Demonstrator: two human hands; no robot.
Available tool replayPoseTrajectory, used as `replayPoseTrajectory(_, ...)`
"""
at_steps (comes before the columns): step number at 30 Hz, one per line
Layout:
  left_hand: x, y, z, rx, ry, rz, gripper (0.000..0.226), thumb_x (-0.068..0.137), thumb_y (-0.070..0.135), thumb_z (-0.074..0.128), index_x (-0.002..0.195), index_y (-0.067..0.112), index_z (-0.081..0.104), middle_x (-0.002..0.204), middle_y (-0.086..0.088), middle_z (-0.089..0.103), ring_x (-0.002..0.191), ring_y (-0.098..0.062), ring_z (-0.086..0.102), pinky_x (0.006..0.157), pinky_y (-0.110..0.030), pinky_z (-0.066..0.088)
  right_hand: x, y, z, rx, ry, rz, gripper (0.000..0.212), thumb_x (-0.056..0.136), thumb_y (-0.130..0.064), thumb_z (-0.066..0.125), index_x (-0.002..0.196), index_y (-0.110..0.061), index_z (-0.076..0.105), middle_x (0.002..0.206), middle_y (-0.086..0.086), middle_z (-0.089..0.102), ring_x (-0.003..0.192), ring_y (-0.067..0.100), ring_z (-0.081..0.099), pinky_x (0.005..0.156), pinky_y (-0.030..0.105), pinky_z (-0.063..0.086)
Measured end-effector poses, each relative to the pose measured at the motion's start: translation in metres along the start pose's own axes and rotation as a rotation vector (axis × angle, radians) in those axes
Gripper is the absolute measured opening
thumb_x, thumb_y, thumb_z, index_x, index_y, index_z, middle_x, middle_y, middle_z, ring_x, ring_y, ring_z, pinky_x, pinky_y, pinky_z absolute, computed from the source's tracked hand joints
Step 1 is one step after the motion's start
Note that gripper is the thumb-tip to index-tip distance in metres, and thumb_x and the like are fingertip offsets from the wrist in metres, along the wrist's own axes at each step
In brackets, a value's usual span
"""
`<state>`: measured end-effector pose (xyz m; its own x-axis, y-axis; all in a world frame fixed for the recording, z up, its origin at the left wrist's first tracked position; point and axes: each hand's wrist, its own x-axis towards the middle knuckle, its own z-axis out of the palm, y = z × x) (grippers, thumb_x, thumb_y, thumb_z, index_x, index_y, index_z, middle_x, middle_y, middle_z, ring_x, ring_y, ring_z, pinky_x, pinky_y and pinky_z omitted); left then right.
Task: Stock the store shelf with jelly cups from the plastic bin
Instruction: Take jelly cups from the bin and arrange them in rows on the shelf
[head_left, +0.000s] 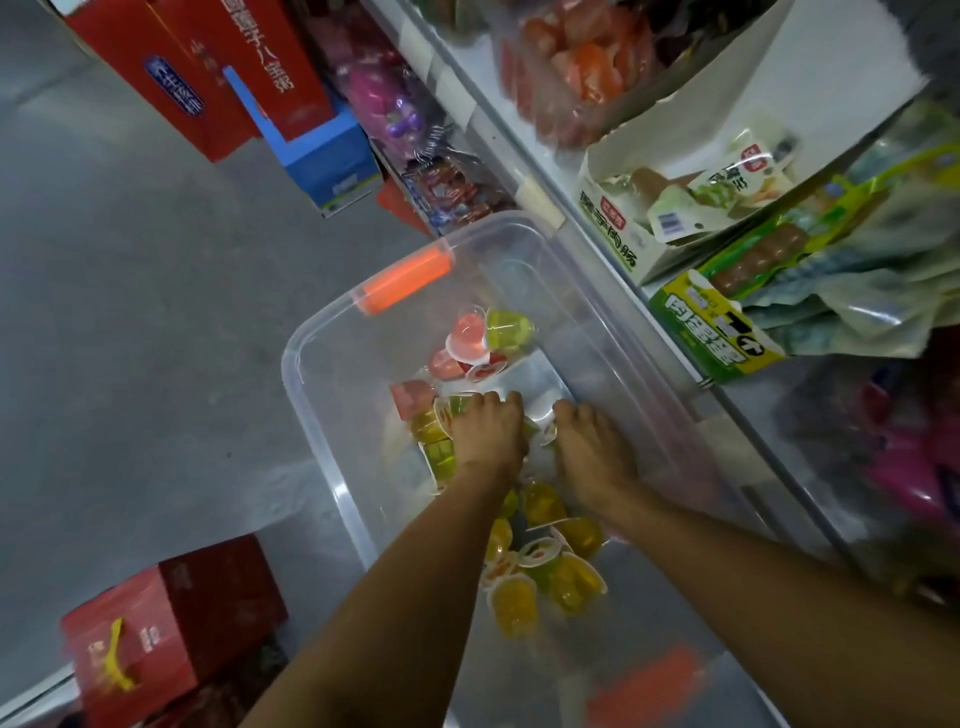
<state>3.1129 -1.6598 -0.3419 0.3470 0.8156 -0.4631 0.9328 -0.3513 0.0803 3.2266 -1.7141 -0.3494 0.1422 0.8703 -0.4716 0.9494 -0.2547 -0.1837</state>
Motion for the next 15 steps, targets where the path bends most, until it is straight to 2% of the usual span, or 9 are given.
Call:
replayPoseTrajectory(5,-0.038,-0.004,-0.019,-0.206,0.029,-0.061,0.046,0.085,0.032,0.07,0.128,0.023,0.055,0.127,-0.006,0.06,0.114,-0.028,0.056,0.086,-0.036,0.053,-0.038,-0.003,-0.026,0.191,0.065,0.009,0.043,0.09,-0.018,0.059,0.129,-0.017,0.041,0.123,0.008,0.053,0.115,0.027,0.05,0.083,0.036,0.045)
replayPoseTrajectory(9,-0.094,-0.009,-0.051,-0.514,0.063,-0.142,0.043,0.082,0.031,0.074,0.122,0.024,0.06,0.121,0.0,0.064,0.108,-0.024,0.061,0.084,-0.032,0.051,-0.085,-0.003,-0.052,0.418,0.162,-0.008,0.046,0.086,-0.024,0.066,0.125,-0.021,0.044,0.122,0.006,0.055,0.113,0.028,0.054,0.083,0.038,0.048)
replayPoseTrajectory(12,-0.148,-0.008,-0.075,-0.702,0.132,-0.104,0.044,0.082,0.028,0.077,0.122,0.021,0.061,0.118,0.0,0.065,0.108,-0.023,0.061,0.08,-0.024,0.041,-0.132,-0.006,-0.074,0.595,0.242,-0.006,0.045,0.082,-0.024,0.069,0.122,-0.024,0.048,0.118,0.0,0.061,0.107,0.023,0.059,0.082,0.035,0.049)
replayPoseTrajectory(15,-0.205,-0.004,-0.094,-0.761,0.205,-0.034,0.048,0.077,0.027,0.081,0.121,0.019,0.063,0.117,0.0,0.066,0.105,-0.022,0.062,0.082,-0.024,0.045,-0.19,-0.006,-0.094,0.722,0.313,-0.041,0.04,0.081,-0.024,0.073,0.116,-0.023,0.054,0.111,-0.006,0.064,0.101,0.018,0.062,0.085,0.034,0.05)
